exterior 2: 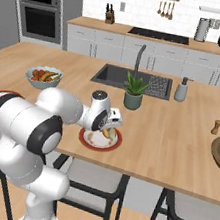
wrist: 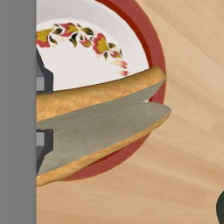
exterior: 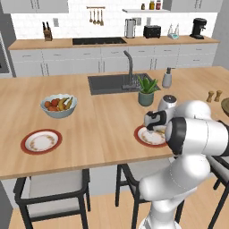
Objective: Place one bun and one sausage from the bowl on each plate.
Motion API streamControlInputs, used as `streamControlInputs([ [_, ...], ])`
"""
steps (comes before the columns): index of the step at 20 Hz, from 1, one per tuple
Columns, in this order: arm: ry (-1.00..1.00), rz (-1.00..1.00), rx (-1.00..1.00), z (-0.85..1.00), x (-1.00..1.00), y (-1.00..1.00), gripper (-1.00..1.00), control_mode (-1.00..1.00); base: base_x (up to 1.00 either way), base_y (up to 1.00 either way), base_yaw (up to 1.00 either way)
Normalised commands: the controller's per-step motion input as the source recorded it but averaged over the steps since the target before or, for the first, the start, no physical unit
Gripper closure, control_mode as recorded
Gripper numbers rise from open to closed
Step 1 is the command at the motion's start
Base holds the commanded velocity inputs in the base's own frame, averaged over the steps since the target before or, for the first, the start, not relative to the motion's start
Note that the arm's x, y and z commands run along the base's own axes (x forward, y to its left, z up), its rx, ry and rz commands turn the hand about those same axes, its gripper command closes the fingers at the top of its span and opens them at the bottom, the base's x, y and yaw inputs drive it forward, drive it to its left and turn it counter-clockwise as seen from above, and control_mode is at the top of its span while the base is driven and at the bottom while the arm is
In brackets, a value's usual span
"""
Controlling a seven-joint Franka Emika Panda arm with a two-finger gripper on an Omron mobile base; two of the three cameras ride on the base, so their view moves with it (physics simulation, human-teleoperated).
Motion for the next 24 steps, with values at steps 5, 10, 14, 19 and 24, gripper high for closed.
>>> streamControlInputs([
  [5, 0.00, 0.00, 0.00, -0.09, 0.00, 0.00, 1.00, -1.00, 0.00, 0.00, 0.00],
  [10, 0.00, 0.00, 0.00, -0.07, 0.01, 0.00, 1.00, -1.00, 0.00, 0.00, 0.00],
  [14, 0.00, 0.00, 0.00, -0.09, 0.00, 0.00, 1.00, -1.00, 0.00, 0.00, 0.00],
  [19, 0.00, 0.00, 0.00, -0.09, 0.01, 0.00, 1.00, -1.00, 0.00, 0.00, 0.00],
  [24, 0.00, 0.00, 0.00, -0.05, 0.02, 0.00, -1.00, -1.00, 0.00, 0.00, 0.00],
])
